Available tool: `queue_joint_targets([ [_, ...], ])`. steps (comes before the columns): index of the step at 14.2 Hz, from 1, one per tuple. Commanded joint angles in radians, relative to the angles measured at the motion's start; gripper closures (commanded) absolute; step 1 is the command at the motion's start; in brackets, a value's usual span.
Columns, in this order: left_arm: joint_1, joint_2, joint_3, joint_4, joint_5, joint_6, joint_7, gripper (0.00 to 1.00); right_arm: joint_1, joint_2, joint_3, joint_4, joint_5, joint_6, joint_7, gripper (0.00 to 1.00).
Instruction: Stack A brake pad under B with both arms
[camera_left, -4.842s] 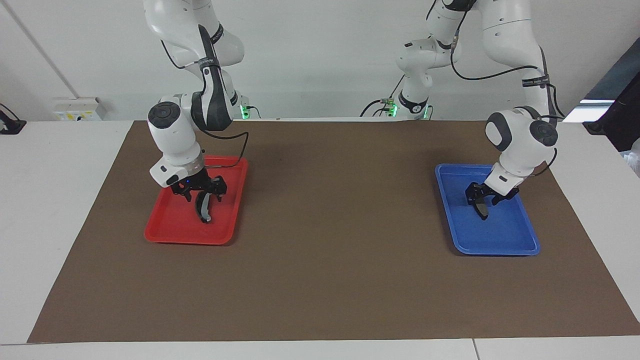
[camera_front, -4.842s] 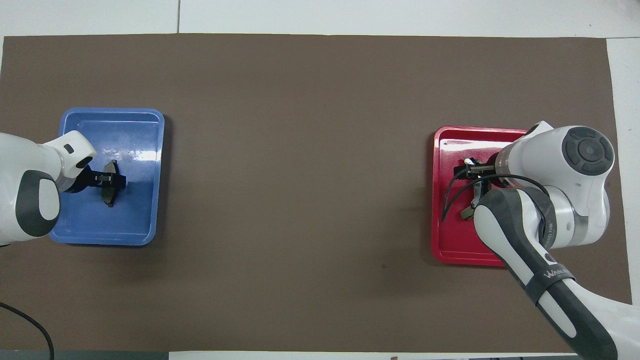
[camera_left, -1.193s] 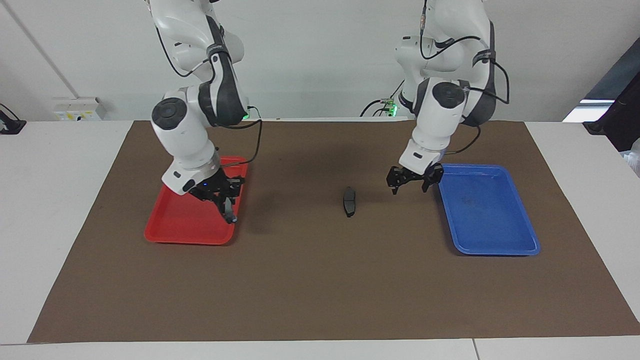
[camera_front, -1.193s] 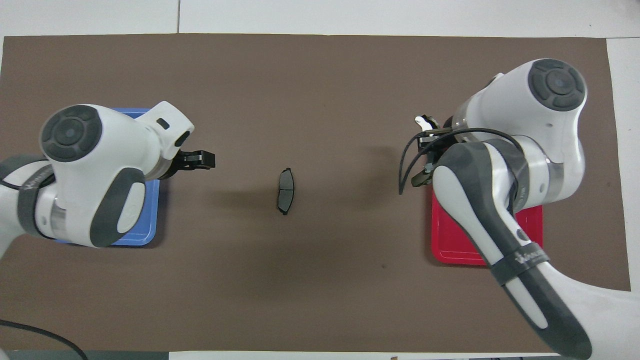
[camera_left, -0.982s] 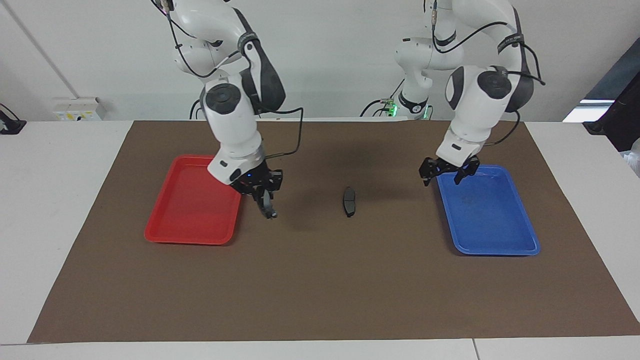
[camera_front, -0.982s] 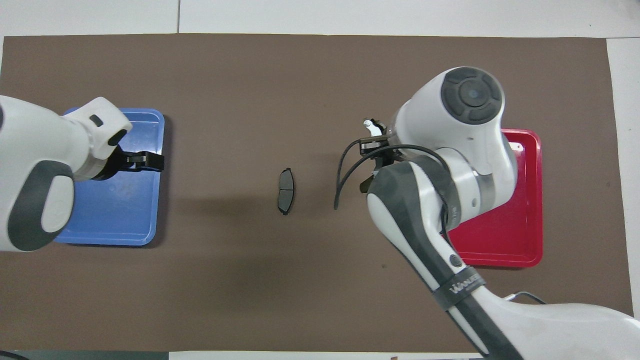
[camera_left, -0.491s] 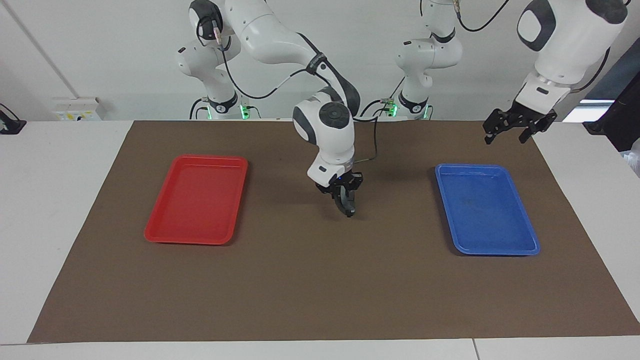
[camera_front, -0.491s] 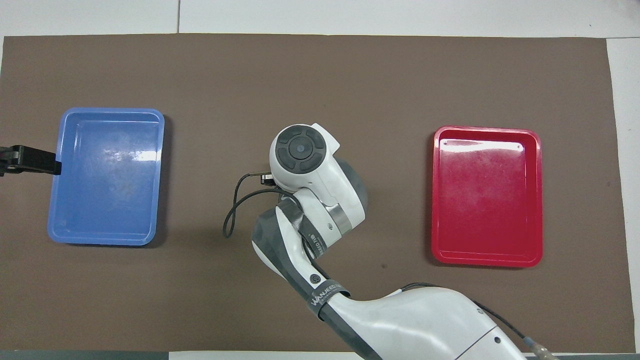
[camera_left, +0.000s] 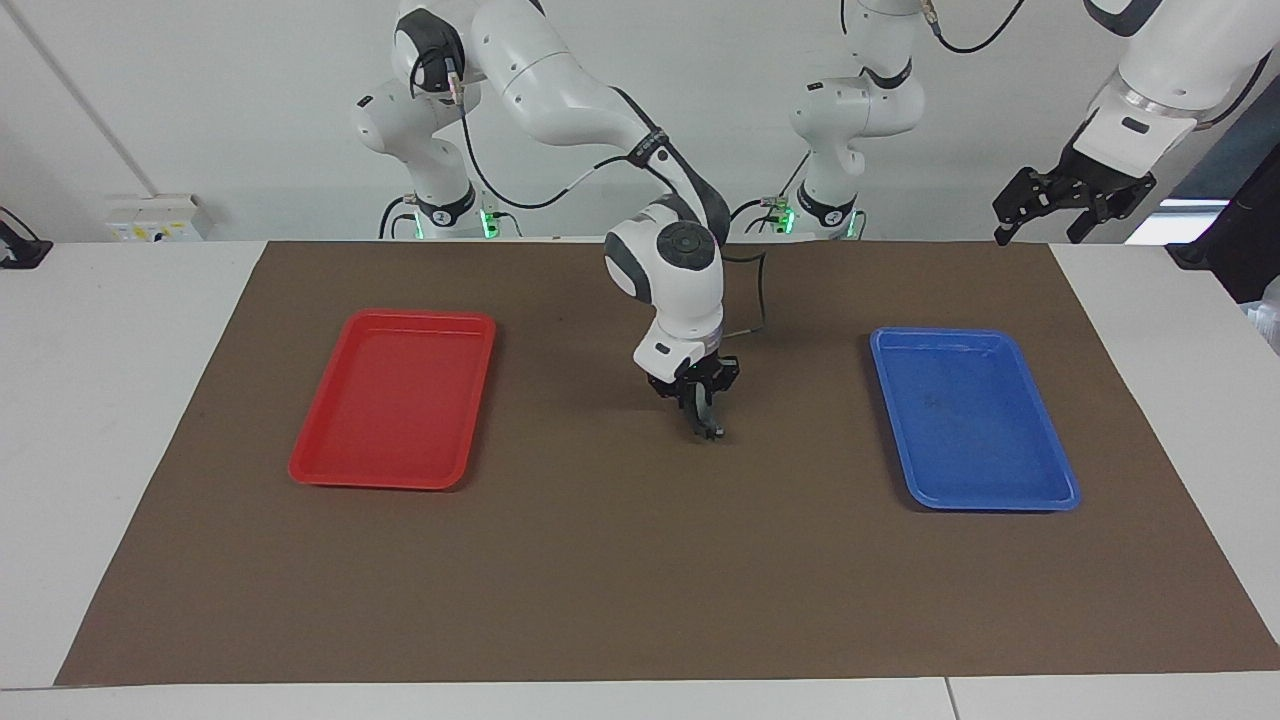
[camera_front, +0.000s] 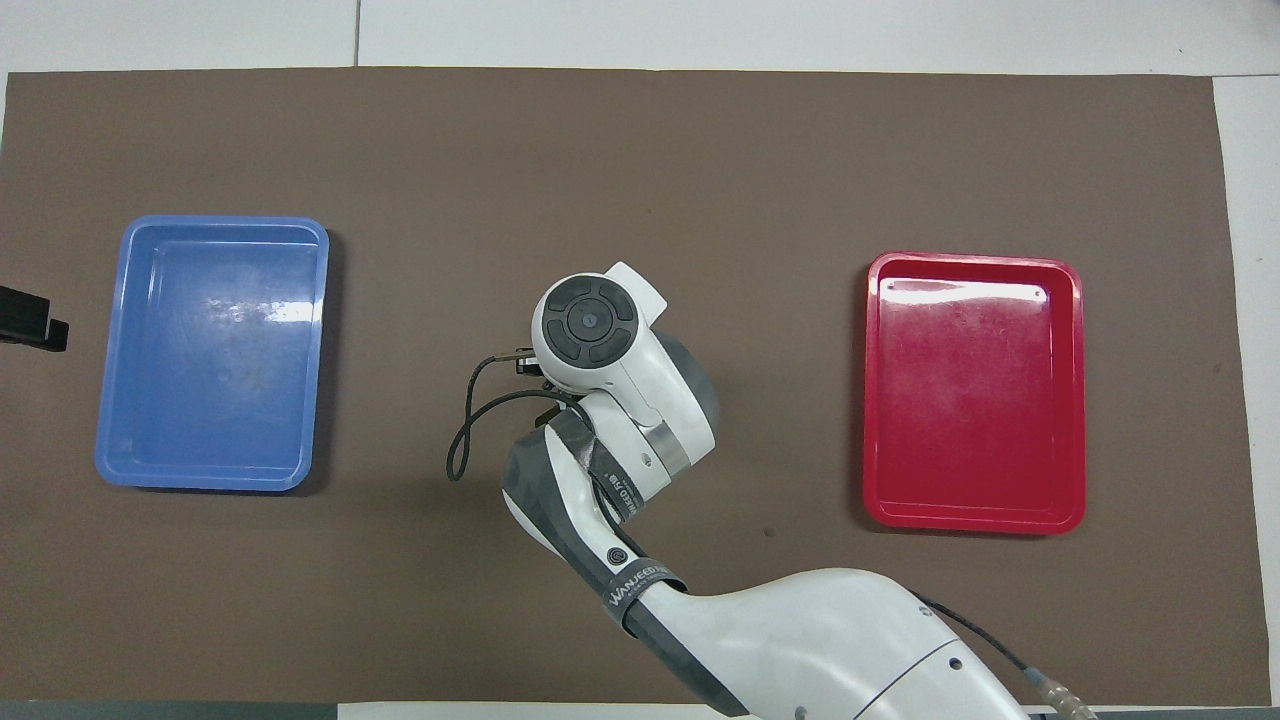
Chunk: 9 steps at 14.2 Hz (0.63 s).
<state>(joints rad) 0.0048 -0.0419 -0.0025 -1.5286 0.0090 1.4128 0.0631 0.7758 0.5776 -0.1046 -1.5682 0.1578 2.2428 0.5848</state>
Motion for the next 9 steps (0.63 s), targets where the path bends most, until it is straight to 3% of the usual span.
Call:
queue_joint_targets([
  [1, 0.009, -0.009, -0.008, -0.012, 0.003, -0.02, 0.004, 0.01, -0.012, -0.028, 0.005, -0.039, 0.025, 0.032, -0.02, 1.0],
  [9, 0.011, -0.024, -0.01, -0.045, 0.008, 0.004, -0.029, 0.01, 0.0, -0.045, 0.006, -0.085, 0.025, 0.04, -0.022, 1.0],
])
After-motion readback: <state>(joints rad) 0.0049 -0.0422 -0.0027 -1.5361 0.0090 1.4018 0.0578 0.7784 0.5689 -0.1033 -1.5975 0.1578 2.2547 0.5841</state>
